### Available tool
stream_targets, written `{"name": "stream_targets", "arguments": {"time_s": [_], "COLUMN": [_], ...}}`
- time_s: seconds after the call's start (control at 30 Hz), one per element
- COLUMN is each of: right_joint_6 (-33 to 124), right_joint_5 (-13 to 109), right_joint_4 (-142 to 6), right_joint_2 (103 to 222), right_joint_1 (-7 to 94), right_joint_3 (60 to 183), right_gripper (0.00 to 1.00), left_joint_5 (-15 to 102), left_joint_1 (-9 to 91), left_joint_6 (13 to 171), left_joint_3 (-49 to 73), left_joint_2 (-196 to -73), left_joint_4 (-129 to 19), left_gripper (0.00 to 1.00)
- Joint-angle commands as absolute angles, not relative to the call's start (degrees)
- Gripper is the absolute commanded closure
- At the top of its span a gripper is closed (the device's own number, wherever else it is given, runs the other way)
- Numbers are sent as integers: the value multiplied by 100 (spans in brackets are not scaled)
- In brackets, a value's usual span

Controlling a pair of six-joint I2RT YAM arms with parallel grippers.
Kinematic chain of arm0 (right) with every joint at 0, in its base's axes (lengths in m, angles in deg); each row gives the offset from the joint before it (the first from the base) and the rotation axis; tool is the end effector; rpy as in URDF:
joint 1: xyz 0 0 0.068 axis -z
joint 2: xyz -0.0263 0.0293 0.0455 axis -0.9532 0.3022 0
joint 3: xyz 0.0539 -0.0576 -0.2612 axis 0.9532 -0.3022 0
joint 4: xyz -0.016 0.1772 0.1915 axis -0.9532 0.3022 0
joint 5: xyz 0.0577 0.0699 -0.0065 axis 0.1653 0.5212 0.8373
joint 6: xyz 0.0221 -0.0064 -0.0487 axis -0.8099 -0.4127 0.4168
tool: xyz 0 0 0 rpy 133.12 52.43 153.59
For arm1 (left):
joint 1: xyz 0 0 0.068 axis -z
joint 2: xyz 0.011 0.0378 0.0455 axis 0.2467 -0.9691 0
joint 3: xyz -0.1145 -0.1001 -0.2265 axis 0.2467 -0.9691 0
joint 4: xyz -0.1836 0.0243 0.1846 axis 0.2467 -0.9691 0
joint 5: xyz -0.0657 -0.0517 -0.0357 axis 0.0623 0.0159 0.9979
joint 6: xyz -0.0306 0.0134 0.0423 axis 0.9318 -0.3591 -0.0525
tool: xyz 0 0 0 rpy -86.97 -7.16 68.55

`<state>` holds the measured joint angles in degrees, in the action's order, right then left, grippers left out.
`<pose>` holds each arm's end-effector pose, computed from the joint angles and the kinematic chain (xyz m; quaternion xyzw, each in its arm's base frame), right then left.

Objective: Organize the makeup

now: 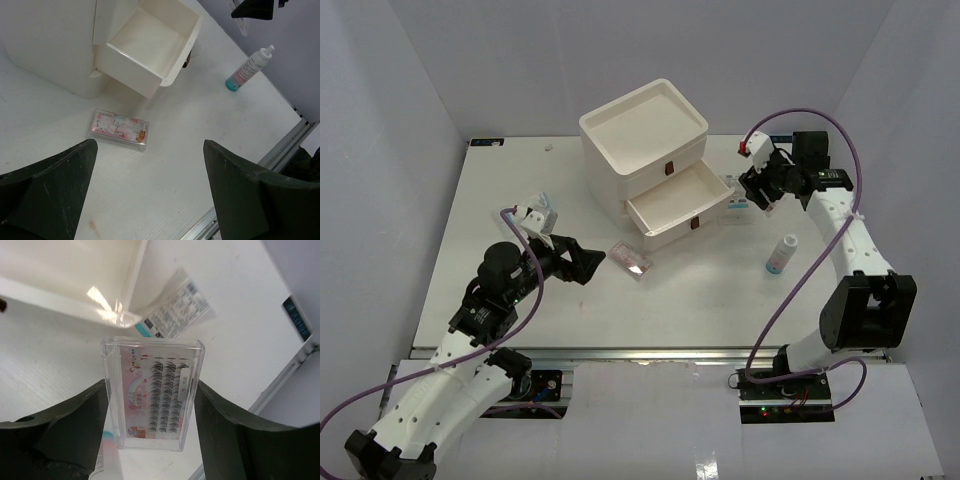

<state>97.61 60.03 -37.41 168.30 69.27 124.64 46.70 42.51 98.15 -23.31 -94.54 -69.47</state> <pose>0.3376 0.0306 0.3342 -0.4326 0.7821 -0.0075 0.4485 0.1335 -0.0795 0.3117 0.1350 0.7585 -0.3163 0.5535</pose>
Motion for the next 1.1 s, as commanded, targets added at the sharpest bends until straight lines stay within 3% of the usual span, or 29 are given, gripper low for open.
{"name": "stream_targets", "arguments": {"time_s": [0.0,0.27,0.43,0.57,0.67,0.7,0.77,1.07], "right_joint_6": [9847,11016,11455,11739,11938,11972,11965,11434], "right_joint_5": [5896,4796,4457,4334,4280,4280,4275,4533], "right_joint_4": [-4427,-4595,-5000,-5276,-5622,-5650,-5692,-5572], "right_joint_2": [16500,16856,17236,17405,17352,17334,17293,16822], "right_joint_1": [6383,4520,4105,4094,4076,4059,4050,4059], "right_joint_3": [12638,12803,12860,12738,12503,12451,12398,12492], "right_gripper": [57,50,44,26,3,1,10,10], "left_joint_5": [4752,4804,4764,4829,5033,5054,5184,5333], "left_joint_1": [4214,4214,4214,4214,4214,4214,4214,4206], "left_joint_6": [9836,9826,9811,9801,9793,9810,9836,10140], "left_joint_3": [-2374,-2383,-2390,-2400,-2418,-2419,-2425,-2323], "left_joint_2": [-9476,-9630,-9702,-9756,-9855,-9910,-10078,-10848], "left_joint_4": [-6863,-6891,-6915,-6898,-6827,-6818,-6803,-6828], "left_gripper": [2,2,2,2,2,2,2,2]}}
